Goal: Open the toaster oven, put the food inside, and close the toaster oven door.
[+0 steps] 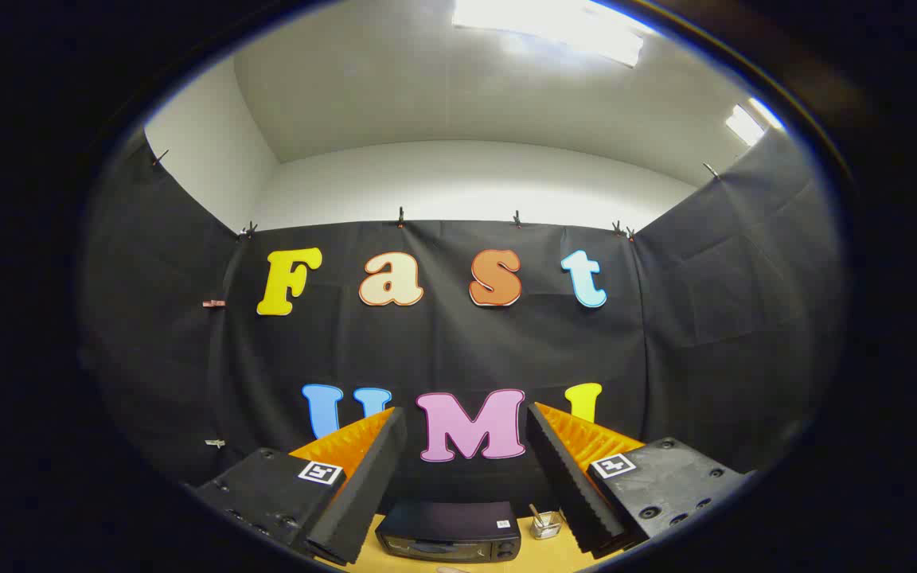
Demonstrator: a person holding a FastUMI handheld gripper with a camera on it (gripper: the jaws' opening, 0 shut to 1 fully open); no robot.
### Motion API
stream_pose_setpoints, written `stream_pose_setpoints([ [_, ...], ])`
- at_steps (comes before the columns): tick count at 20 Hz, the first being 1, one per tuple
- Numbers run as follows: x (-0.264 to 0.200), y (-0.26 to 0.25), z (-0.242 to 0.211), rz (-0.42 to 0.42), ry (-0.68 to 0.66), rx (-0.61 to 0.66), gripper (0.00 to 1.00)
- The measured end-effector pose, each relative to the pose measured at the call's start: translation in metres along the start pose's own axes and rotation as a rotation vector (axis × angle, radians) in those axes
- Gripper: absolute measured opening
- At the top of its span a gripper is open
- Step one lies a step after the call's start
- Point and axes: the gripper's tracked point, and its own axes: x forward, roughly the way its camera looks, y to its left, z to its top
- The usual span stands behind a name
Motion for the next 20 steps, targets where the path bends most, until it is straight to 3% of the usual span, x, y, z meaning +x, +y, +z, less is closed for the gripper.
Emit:
stream_pose_setpoints([
  [15,0.007,-0.003,-0.021,0.046,0.054,0.025,0.97],
  [20,0.01,-0.019,-0.026,0.013,0.059,0.027,0.97],
])
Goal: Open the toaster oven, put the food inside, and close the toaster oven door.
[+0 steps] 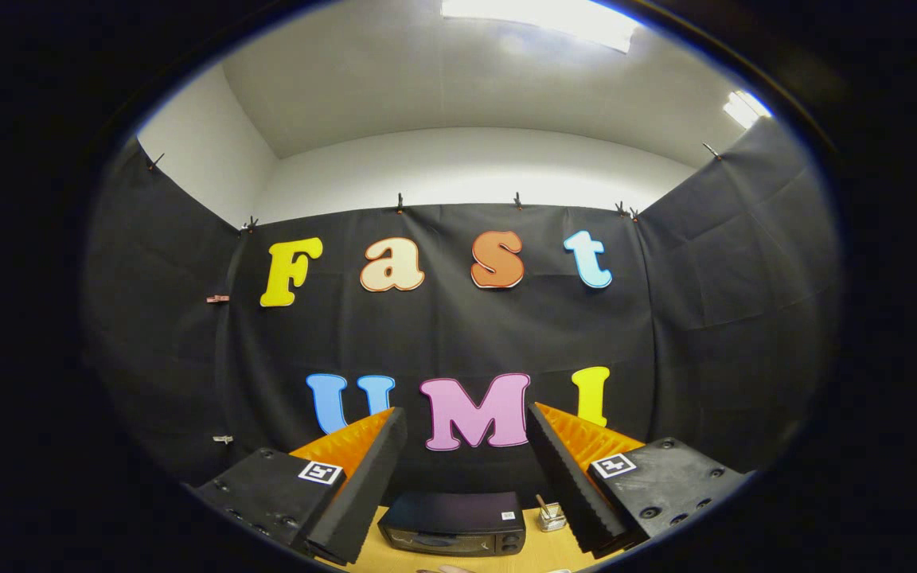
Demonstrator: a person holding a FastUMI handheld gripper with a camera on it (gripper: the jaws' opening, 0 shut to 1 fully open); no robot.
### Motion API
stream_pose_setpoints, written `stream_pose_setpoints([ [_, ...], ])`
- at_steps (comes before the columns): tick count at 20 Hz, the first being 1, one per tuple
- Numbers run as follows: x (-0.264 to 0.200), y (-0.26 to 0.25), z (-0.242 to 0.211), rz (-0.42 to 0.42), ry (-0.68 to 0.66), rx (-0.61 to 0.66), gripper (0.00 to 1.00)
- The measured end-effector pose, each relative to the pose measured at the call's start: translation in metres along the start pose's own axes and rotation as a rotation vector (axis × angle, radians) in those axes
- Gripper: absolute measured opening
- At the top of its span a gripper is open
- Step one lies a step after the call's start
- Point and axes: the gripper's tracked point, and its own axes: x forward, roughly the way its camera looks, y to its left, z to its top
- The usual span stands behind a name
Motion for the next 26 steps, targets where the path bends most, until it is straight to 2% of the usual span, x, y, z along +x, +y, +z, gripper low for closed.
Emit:
stream_pose_setpoints([
  [6,0.005,-0.017,-0.012,-0.032,0.02,0.012,0.97],
  [12,0.019,-0.011,-0.046,-0.017,0.077,-0.014,0.97],
  [17,0.053,0.015,-0.111,0.047,0.181,-0.03,0.97],
  [26,0.124,0.038,-0.273,0.052,0.389,-0.031,0.98],
])
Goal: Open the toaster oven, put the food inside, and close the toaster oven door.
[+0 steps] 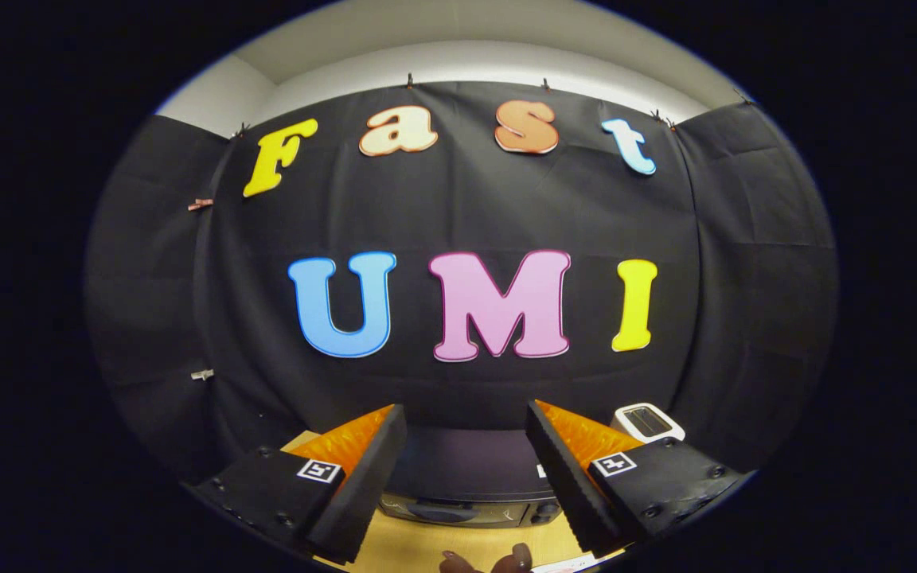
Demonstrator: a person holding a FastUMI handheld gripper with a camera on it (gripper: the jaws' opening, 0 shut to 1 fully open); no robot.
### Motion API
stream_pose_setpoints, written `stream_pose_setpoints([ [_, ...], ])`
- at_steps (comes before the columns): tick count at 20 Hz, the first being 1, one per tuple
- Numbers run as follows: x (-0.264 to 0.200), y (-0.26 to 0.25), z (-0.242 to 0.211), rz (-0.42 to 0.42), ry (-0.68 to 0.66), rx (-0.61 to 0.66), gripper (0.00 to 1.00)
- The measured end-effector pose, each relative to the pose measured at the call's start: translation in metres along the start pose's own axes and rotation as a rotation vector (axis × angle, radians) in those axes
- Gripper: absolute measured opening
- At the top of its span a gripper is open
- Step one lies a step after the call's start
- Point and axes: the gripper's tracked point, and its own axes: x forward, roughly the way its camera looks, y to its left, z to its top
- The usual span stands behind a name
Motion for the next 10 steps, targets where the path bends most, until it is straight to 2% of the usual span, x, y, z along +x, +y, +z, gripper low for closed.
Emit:
stream_pose_setpoints([
  [4,0.036,0.005,-0.067,-0.009,0.109,0.025,0.98],
  [10,0.065,0.007,-0.145,-0.055,0.234,0.02,0.98],
])
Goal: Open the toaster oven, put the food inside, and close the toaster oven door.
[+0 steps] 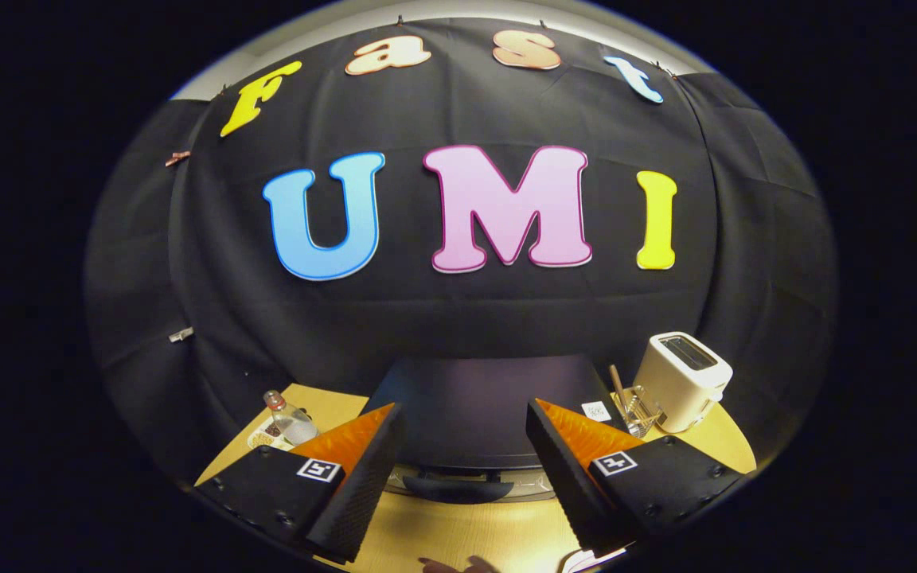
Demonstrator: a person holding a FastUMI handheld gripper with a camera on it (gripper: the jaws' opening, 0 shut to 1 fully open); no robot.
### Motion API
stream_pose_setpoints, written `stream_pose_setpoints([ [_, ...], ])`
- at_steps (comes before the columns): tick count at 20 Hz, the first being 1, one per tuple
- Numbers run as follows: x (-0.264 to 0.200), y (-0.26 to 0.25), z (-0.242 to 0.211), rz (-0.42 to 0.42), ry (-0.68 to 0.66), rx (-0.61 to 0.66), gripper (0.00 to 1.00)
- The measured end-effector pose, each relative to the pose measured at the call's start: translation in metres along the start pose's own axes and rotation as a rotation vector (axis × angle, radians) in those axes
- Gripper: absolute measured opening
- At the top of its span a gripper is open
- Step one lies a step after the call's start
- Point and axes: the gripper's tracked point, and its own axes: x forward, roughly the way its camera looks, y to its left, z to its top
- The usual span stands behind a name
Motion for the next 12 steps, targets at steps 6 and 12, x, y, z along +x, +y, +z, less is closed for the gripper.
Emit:
stream_pose_setpoints([
  [6,0.027,0.001,-0.057,-0.015,0.125,0.001,0.99],
  [12,0.041,-0.003,-0.087,-0.047,0.183,-0.043,0.98],
])
